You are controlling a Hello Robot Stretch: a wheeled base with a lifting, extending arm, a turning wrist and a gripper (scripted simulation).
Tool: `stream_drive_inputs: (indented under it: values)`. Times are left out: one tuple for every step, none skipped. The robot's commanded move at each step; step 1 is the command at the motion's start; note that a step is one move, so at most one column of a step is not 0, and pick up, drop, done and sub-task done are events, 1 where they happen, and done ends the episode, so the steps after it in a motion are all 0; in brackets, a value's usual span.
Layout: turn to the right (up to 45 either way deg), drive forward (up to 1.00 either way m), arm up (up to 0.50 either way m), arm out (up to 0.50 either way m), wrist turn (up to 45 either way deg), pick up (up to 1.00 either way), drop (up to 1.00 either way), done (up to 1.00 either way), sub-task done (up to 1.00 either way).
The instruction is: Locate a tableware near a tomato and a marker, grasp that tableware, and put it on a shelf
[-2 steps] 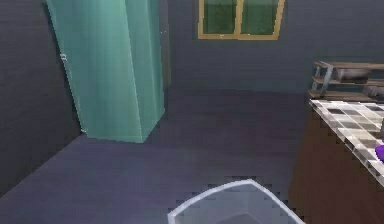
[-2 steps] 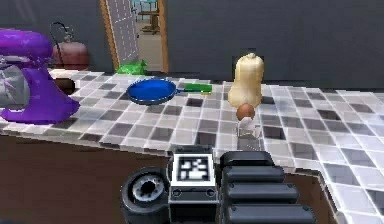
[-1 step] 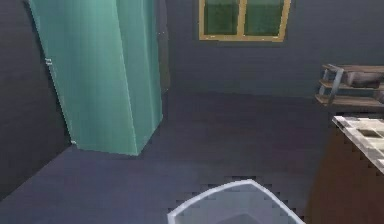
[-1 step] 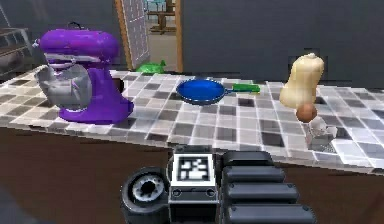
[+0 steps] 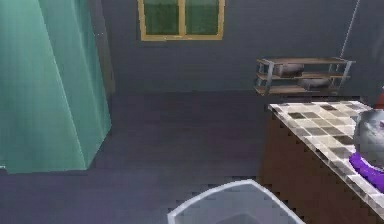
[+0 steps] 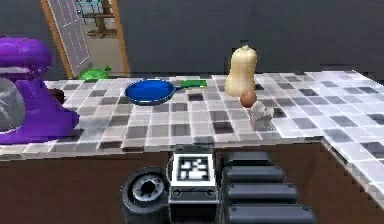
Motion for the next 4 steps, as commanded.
stream_drive_inputs:
  values:
    - [0.0, 1.0, 0.0, 0.0, 0.0, 0.0, 0.0, 0.0, 0.0]
    - [6.0, 0.0, 0.0, 0.0, 0.0, 0.0, 0.0, 0.0, 0.0]
    - [0.0, 0.55, 0.0, 0.0, 0.0, 0.0, 0.0, 0.0, 0.0]
    - [-9.0, 0.0, 0.0, 0.0, 0.0, 0.0, 0.0, 0.0, 0.0]
